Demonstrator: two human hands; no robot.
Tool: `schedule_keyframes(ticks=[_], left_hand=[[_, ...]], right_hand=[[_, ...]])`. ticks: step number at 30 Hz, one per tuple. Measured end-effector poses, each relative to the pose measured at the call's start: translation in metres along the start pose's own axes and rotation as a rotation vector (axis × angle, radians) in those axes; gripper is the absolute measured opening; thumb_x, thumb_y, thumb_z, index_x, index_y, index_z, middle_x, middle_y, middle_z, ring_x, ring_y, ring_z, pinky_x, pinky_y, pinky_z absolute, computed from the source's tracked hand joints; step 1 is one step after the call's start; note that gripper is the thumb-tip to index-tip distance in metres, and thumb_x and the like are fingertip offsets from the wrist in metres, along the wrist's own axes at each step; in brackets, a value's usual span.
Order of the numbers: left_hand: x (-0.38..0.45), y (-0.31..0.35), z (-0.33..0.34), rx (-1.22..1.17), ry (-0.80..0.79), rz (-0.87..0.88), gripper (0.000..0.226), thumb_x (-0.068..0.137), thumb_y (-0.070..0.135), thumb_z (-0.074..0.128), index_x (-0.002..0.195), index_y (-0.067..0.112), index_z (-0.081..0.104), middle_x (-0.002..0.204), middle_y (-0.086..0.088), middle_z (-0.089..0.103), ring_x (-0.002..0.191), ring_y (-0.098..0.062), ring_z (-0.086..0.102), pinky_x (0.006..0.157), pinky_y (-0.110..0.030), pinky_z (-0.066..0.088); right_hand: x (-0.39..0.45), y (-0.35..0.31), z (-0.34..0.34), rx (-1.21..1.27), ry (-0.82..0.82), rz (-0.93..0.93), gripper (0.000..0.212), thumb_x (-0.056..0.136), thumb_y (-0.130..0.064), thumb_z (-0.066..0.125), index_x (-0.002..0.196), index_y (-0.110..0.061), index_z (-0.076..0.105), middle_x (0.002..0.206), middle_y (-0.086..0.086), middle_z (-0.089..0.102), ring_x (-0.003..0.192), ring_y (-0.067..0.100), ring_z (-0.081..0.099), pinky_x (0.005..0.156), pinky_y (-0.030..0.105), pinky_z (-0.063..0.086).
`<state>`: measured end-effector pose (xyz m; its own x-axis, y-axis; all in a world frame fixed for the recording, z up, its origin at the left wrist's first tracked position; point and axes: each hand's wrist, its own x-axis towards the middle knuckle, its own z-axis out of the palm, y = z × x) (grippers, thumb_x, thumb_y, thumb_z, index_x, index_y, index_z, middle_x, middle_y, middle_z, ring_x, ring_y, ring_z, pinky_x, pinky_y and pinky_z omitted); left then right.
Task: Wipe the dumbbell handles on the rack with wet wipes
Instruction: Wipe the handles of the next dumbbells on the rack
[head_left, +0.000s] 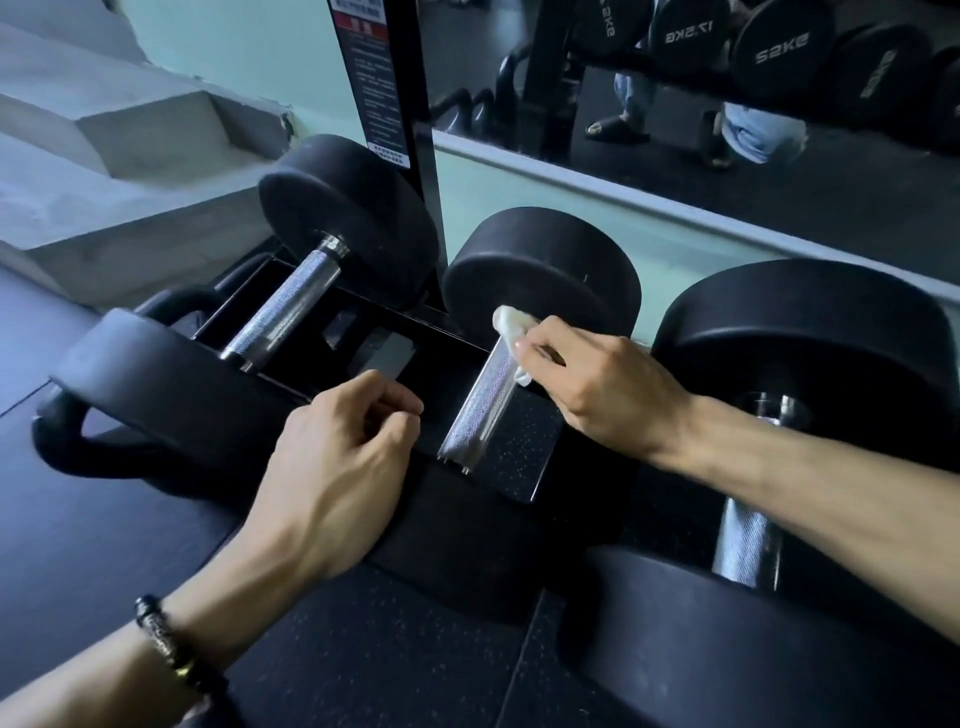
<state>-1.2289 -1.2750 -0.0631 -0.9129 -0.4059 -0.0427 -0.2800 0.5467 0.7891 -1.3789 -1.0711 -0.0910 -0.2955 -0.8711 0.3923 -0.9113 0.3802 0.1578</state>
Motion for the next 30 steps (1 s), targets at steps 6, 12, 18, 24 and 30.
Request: schedule_keyframes(ticks=[6,12,18,24,30], left_hand=[[-0.001,0.004,-0.001,0.026,-0.013,-0.007,0.025,0.072,0.039,0.045,0.082,0.031,0.067,0.078,0.006,0.071,0.076,-0.01,0.062,0.073,-0.03,0.048],[-0.001,0.006,-0.002,0.039,-0.001,-0.008,0.024,0.071,0.038,0.048,0.081,0.03,0.068,0.079,0.008,0.072,0.079,-0.01,0.064,0.077,-0.034,0.05],[-0.001,0.006,-0.001,0.031,0.004,-0.016,0.024,0.071,0.037,0.047,0.082,0.03,0.068,0.078,0.009,0.072,0.078,-0.01,0.064,0.072,-0.026,0.047],[0.0,0.006,-0.001,0.054,0.011,-0.015,0.026,0.071,0.037,0.046,0.083,0.03,0.068,0.079,0.016,0.071,0.081,-0.002,0.063,0.074,-0.021,0.047],[-0.001,0.007,-0.001,0.056,0.011,-0.023,0.026,0.071,0.036,0.045,0.084,0.03,0.067,0.08,0.011,0.071,0.08,-0.005,0.063,0.077,-0.028,0.049]], right_hand=[[-0.013,-0.025,0.001,0.11,0.005,-0.346,0.018,0.087,0.01,0.056,0.076,-0.002,0.064,0.1,0.004,0.035,0.056,0.021,0.05,0.039,0.036,0.045],[-0.014,-0.037,0.007,0.27,0.076,-0.257,0.019,0.091,0.011,0.056,0.084,-0.004,0.066,0.099,0.001,0.045,0.061,0.018,0.053,0.048,0.031,0.05],[-0.01,-0.033,0.011,0.499,0.021,-0.052,0.023,0.091,0.007,0.063,0.113,0.004,0.069,0.101,0.013,0.059,0.072,0.027,0.066,0.061,0.035,0.059],[-0.004,-0.06,0.01,0.557,0.013,-0.156,0.028,0.104,-0.008,0.051,0.121,0.009,0.065,0.112,0.018,0.069,0.101,0.029,0.07,0.089,0.04,0.058],[0.001,-0.011,0.005,0.259,0.078,-0.105,0.028,0.088,0.009,0.063,0.115,0.004,0.067,0.1,0.016,0.063,0.079,0.028,0.065,0.07,0.041,0.059]])
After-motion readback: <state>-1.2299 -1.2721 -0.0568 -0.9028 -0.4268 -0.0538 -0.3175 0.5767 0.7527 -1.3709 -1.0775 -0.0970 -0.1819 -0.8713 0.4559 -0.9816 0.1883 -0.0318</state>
